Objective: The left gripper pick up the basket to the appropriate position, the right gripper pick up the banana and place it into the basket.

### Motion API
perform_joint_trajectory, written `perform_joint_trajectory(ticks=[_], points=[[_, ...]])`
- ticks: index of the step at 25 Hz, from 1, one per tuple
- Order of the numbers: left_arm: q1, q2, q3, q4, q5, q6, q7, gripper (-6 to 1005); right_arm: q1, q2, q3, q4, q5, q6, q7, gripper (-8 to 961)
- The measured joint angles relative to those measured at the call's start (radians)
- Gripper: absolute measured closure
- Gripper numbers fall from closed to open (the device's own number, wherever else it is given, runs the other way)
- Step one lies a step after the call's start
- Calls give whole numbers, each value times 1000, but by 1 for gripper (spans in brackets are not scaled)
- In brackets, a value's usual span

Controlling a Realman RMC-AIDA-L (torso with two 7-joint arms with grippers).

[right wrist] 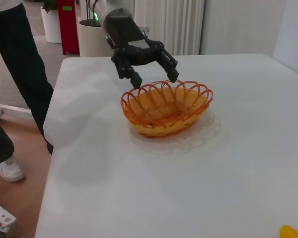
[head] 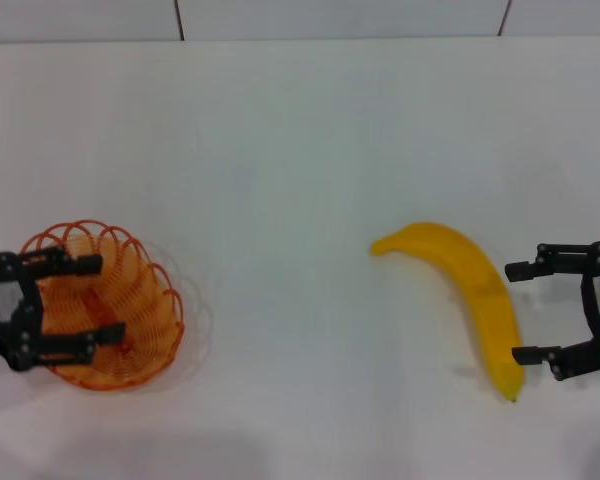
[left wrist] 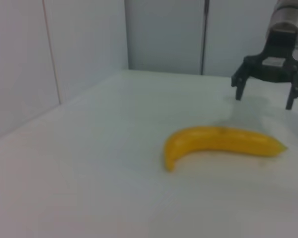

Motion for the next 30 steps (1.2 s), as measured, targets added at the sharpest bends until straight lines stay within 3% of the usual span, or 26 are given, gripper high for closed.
perform_joint_trajectory(ticks=[6, 9, 11, 16, 18, 20, 24, 30], points=[[-4, 0, -102, 118, -81, 12, -92, 163, -3, -3, 0, 0, 0, 0, 4, 56], [-37, 13, -135, 218, -122, 7, -267, 167, 0, -3, 0, 0, 0, 0, 5, 56], [-82, 34, -134, 269, -117, 5, -410, 169, 1, -4, 0, 0, 0, 0, 6, 56], [-203, 91, -81, 294, 52, 0, -681, 175, 10, -5, 0, 0, 0, 0, 7, 56], [-261, 100, -54, 294, 184, -13, -755, 178, 18, -5, 0, 0, 0, -1, 7, 56], [-312, 99, -33, 293, 307, -35, -782, 180, 24, -5, 0, 0, 0, -3, 7, 57], [-377, 72, 22, 290, 499, -91, -786, 185, 34, -4, 0, 0, 0, -3, 7, 57], [-394, 36, 134, 295, 567, -175, -795, 192, 37, -3, 0, 0, 0, -1, 7, 57]])
